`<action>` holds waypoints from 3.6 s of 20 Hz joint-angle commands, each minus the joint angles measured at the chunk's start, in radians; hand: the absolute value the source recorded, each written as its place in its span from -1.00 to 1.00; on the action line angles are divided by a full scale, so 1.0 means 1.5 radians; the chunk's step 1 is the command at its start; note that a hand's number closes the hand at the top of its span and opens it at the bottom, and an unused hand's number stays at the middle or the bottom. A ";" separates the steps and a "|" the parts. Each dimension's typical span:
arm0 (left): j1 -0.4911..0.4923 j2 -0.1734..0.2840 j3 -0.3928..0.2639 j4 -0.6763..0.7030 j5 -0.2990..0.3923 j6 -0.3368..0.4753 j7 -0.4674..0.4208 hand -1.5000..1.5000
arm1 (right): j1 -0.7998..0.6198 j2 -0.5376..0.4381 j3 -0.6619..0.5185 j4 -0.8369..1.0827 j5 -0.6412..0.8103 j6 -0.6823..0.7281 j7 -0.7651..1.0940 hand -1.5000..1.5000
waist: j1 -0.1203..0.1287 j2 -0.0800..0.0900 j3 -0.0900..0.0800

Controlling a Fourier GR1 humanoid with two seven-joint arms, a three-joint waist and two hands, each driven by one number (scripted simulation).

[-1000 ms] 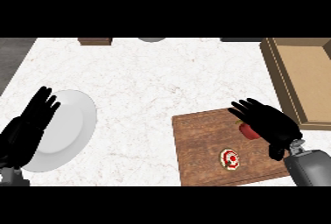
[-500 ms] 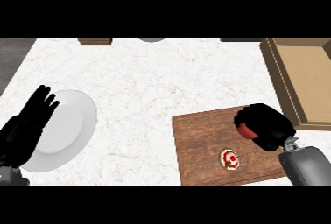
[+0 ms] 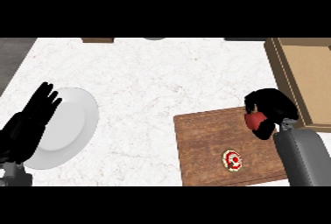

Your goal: Pick the bell pepper from the cutting board and place it in the cardboard box

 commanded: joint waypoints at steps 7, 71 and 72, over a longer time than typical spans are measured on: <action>-0.026 -0.012 -0.028 0.001 -0.008 -0.006 -0.004 0.00 | -0.243 0.086 -0.246 0.207 -0.011 -0.055 0.431 1.00 | 0.046 0.011 0.000; 0.014 -0.028 -0.008 -0.007 -0.014 -0.022 -0.017 0.00 | -0.427 -0.231 -0.388 0.670 -0.093 -0.542 0.324 -1.00 | 0.022 0.002 0.001; 0.000 -0.015 0.002 -0.008 -0.013 -0.016 0.000 0.00 | -0.407 -0.238 -0.404 0.652 -0.115 -0.567 0.278 -1.00 | 0.012 -0.001 0.001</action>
